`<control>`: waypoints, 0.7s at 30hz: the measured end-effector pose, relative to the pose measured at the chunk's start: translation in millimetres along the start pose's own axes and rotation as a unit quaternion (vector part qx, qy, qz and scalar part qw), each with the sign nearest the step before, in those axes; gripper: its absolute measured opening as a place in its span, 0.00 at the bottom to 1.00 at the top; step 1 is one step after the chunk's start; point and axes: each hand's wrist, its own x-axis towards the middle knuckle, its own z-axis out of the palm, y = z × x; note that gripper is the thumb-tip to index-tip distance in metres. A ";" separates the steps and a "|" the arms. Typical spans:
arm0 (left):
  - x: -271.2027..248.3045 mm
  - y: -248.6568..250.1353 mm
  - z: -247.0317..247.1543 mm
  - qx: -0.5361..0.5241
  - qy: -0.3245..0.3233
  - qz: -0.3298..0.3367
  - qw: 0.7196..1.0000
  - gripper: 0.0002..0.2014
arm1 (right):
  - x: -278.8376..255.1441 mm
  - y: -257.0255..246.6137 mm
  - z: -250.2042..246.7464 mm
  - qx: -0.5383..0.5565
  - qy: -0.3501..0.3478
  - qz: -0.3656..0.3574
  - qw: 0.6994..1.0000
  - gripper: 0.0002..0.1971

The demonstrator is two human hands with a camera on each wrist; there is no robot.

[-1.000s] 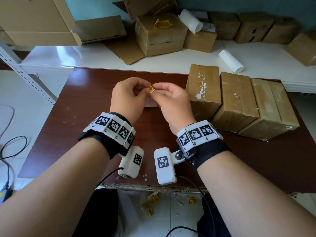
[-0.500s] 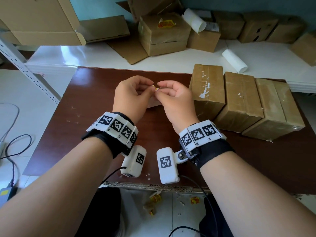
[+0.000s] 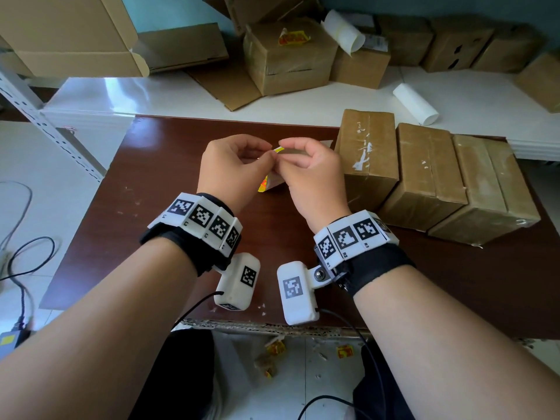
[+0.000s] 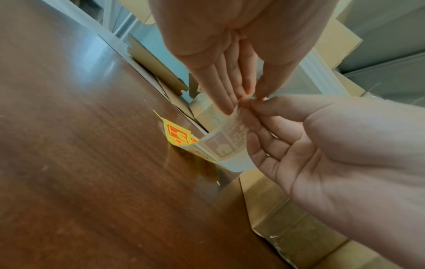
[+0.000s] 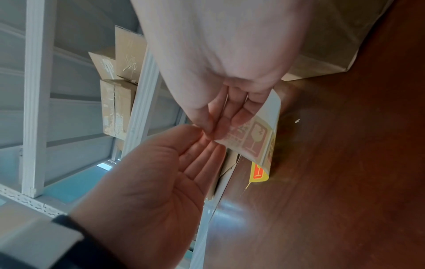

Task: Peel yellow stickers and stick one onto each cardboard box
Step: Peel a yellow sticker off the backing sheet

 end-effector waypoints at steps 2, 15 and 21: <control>-0.2 0.2 -0.2 0.009 0.004 -0.004 1.000 0.07 | -0.1 0.6 0.8 -0.012 0.002 0.003 1.000 0.12; -1.1 5.5 -2.0 0.005 -0.006 -0.032 0.999 0.04 | -1.3 1.3 1.9 -0.053 0.016 0.015 0.998 0.19; 0.2 3.0 -6.0 0.008 -0.012 -0.059 0.998 0.03 | -3.1 -1.6 4.3 -0.077 0.004 0.018 0.997 0.25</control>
